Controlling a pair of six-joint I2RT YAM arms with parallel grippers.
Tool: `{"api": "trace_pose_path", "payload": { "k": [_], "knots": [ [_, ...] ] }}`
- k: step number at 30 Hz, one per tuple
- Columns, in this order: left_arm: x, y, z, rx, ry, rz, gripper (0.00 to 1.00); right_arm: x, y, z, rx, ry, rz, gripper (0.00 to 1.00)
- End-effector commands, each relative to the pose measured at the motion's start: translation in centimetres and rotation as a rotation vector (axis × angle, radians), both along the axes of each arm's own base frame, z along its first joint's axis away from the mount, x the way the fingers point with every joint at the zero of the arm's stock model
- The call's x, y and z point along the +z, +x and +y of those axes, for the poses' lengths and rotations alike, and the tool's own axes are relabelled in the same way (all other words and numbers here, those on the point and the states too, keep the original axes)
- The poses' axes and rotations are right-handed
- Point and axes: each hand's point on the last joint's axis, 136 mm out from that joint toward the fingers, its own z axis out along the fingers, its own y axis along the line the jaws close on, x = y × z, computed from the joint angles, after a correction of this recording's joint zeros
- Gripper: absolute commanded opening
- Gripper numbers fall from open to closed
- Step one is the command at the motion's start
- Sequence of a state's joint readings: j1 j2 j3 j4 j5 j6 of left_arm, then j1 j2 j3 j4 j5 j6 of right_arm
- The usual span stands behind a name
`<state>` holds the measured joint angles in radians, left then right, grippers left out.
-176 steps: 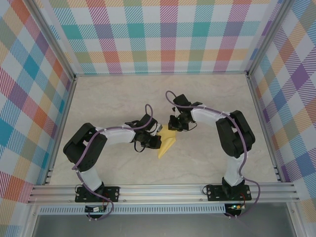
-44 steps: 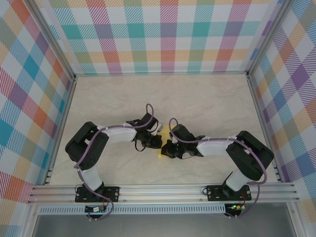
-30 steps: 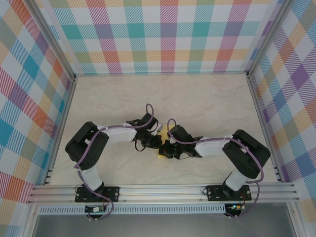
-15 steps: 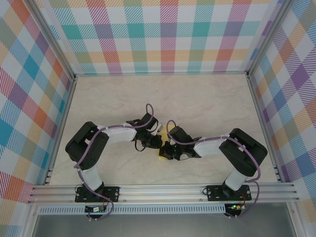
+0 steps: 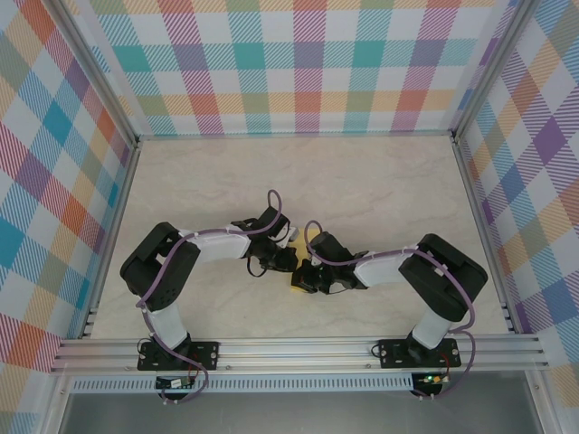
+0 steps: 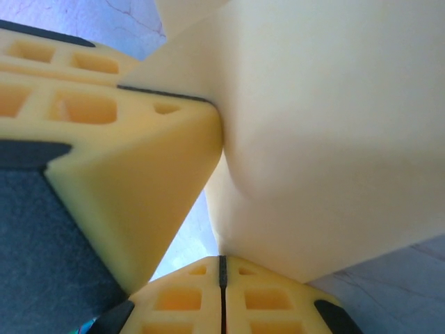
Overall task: Fold a paper plane with a square sheet of paper (pick it up from the middle)
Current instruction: Third fold the triangle at the center of the table.
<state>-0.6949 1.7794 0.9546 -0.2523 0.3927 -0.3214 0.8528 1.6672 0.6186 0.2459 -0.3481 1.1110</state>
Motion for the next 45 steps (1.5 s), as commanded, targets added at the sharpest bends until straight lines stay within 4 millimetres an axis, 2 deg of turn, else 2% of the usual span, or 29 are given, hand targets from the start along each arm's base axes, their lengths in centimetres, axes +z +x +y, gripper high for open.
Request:
{"api": "trace_pose_path", "payload": {
  "k": [1,5,11,16,18,22,26,29,32,37,45],
  "knots": [
    [-1.1,-0.3,0.3,-0.006,0.018,0.033,0.09,0.8,-0.3,-0.4,0.006,0.004,-0.032,0.07],
    [-1.1,-0.3,0.3,-0.007,0.02,0.032,0.09,1.5,-0.4,0.4,0.02,0.048,-0.038,0.07],
    [-1.1,-0.4,0.3,-0.006,0.02,0.034,0.09,0.1,-1.1,0.7,0.036,0.038,-0.001,0.06],
    [-1.0,-0.4,0.3,-0.008,0.02,0.034,0.09,-2.3,-1.9,-0.6,0.031,-0.045,0.032,0.06],
    [-1.0,-0.3,0.3,-0.008,0.019,0.03,0.09,-2.5,-1.9,-0.9,0.028,-0.063,0.028,0.06],
    [-1.0,-0.4,0.3,-0.01,0.02,0.03,0.09,-0.2,-1.4,-0.2,0.052,-0.019,-0.019,0.07],
    [-1.1,-0.4,0.4,-0.008,0.022,0.032,0.09,2.3,0.3,-1.9,0.016,-0.026,-0.097,0.08],
    [-1.0,-0.3,0.4,-0.01,0.022,0.028,0.09,2.9,1.2,-3.2,-0.006,0.001,-0.094,0.08],
    [-1.0,-0.3,0.3,-0.011,0.021,0.03,0.09,3.7,2.4,-3.6,-0.012,0.012,-0.118,0.08],
    [-1.1,-0.4,0.3,-0.012,0.021,0.033,0.09,3.9,3.9,-2.6,-0.022,0.063,-0.109,0.08],
    [-1.1,-0.3,0.2,-0.017,0.018,0.034,0.09,3.5,4.8,-1.6,-0.021,0.083,-0.097,0.08]
  ]
}}
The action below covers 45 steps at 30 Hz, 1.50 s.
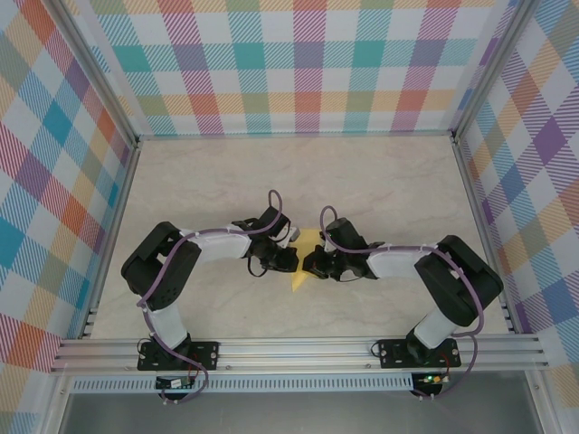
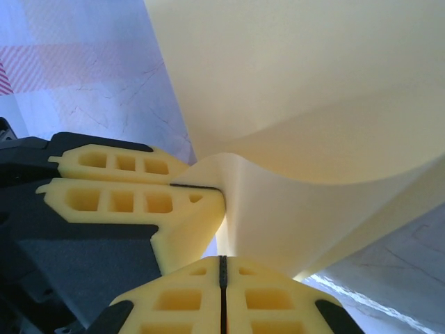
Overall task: Fold a paper plane with a square sheet of paper (pick it up from the middle)
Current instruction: Third fold the triangle at the center of the table.
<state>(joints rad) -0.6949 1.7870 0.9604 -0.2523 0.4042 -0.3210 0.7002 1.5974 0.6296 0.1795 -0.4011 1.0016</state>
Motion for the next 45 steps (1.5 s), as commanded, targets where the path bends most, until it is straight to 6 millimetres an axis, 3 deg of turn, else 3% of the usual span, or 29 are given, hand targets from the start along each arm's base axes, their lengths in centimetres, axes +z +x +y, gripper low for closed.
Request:
{"api": "trace_pose_path", "payload": {
  "k": [1,15,18,20,25,30,39,45],
  "knots": [
    [-1.1,-0.2,0.3,-0.012,0.025,0.026,0.09,1.2,1.0,1.1,0.025,0.042,-0.034,0.08],
    [-1.5,-0.4,0.5,-0.019,0.033,0.031,0.09,-3.4,0.5,-0.8,0.004,-0.056,0.016,0.09],
    [-1.5,-0.3,0.5,-0.022,0.034,0.027,0.09,-2.6,0.5,-0.4,0.018,-0.033,0.014,0.1],
    [-1.5,-0.3,0.5,-0.021,0.035,0.025,0.09,-1.0,0.8,-0.3,0.019,-0.012,-0.016,0.1],
    [-1.6,-0.7,0.8,-0.022,0.053,0.044,0.08,1.7,2.1,-1.5,0.002,0.017,-0.086,0.11],
    [-1.6,-0.6,0.8,-0.021,0.053,0.042,0.09,1.9,3.4,-2.3,-0.012,0.045,-0.102,0.1],
    [-1.6,-0.7,0.9,-0.02,0.058,0.046,0.08,0.0,4.3,-2.4,-0.009,0.027,-0.072,0.1],
    [-1.8,-0.8,1.1,-0.026,0.065,0.049,0.08,-2.8,4.3,-3.3,-0.039,-0.028,-0.022,0.1]
  ]
}}
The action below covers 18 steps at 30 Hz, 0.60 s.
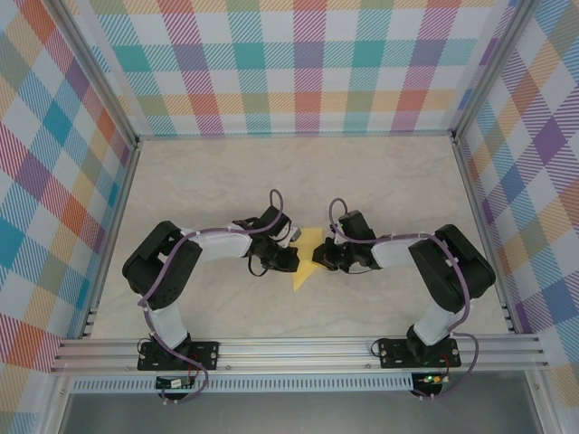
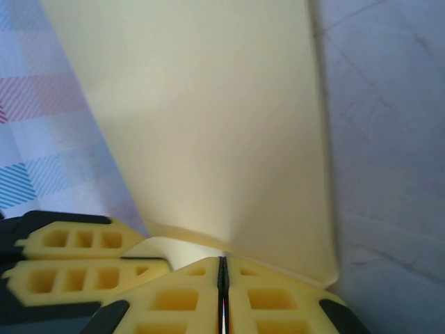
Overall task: Fold a paper plane with a square sheet of paper (pick it up from the middle)
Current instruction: Third fold the triangle at the center of the table.
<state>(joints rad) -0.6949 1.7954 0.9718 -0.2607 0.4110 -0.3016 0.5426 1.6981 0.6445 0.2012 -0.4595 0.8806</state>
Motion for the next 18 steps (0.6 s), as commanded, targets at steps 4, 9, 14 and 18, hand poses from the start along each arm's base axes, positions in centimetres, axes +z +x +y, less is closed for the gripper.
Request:
{"api": "trace_pose_path", "payload": {
  "k": [4,9,14,18],
  "knots": [
    [-1.9,-0.9,1.3,-0.004,0.07,0.051,0.08,-1.4,0.2,-0.4,-0.003,-0.03,0.028,0.1],
    [-1.8,-0.8,1.3,0.0,0.07,0.048,0.08,1.9,1.2,-0.4,-0.006,0.024,-0.043,0.11],
    [-1.8,-0.9,1.3,-0.002,0.07,0.05,0.08,3.5,2.2,-0.5,0.01,0.061,-0.086,0.11],
    [-1.9,-0.8,1.3,-0.003,0.071,0.05,0.08,2.5,2.2,-0.4,0.022,0.061,-0.06,0.11]
  ]
}}
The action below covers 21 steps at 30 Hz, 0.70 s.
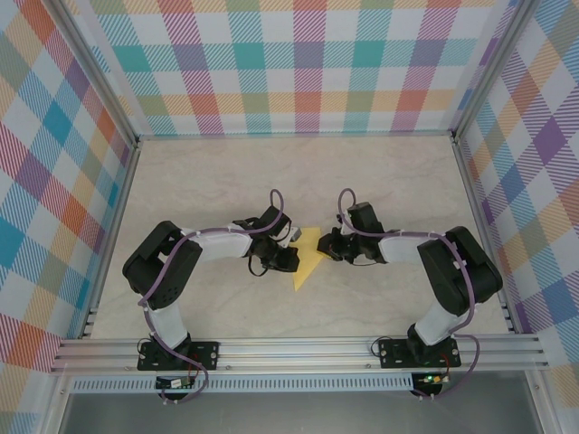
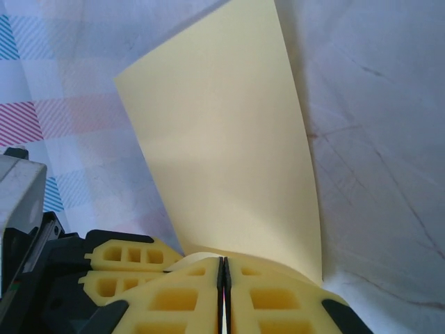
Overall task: Fold a paper plane with a square sheet of paper (pick it up from the middle)
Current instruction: Third fold the triangle at the center of the table.
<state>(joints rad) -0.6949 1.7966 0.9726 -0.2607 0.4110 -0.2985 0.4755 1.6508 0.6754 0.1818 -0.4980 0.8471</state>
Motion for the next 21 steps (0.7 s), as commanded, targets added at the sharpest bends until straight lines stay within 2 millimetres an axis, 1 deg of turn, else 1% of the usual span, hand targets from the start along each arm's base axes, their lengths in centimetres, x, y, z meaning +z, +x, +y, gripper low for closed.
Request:
{"api": "trace_pose_path", "payload": {
  "k": [1,5,8,11,14,17,19,21],
  "knots": [
    [-1.8,-0.8,1.3,0.001,0.069,0.051,0.08,-0.4,-0.1,0.5,0.044,0.009,0.005,0.11],
    [-1.8,-0.8,1.3,0.0,0.068,0.049,0.08,-2.1,-0.3,0.1,0.031,-0.018,0.033,0.11],
    [-1.8,-0.8,1.3,-0.001,0.069,0.048,0.08,-3.3,-0.4,-0.6,0.015,-0.067,0.048,0.11],
    [-1.9,-0.9,1.3,0.0,0.068,0.05,0.08,-4.0,-0.7,-1.0,0.008,-0.089,0.061,0.11],
    [-1.8,-0.8,1.2,-0.002,0.067,0.048,0.08,-3.0,-0.5,-1.1,0.003,-0.094,0.043,0.12],
    [-1.7,-0.8,1.2,-0.001,0.066,0.046,0.08,-0.6,-0.1,-0.9,0.016,-0.075,-0.015,0.12],
    [-1.7,-0.8,1.3,0.001,0.067,0.045,0.08,0.9,-0.1,-0.4,0.038,-0.043,-0.038,0.12],
    [-1.7,-0.8,1.3,0.001,0.068,0.047,0.08,1.6,-0.4,0.3,0.06,0.006,-0.034,0.11]
  ]
}}
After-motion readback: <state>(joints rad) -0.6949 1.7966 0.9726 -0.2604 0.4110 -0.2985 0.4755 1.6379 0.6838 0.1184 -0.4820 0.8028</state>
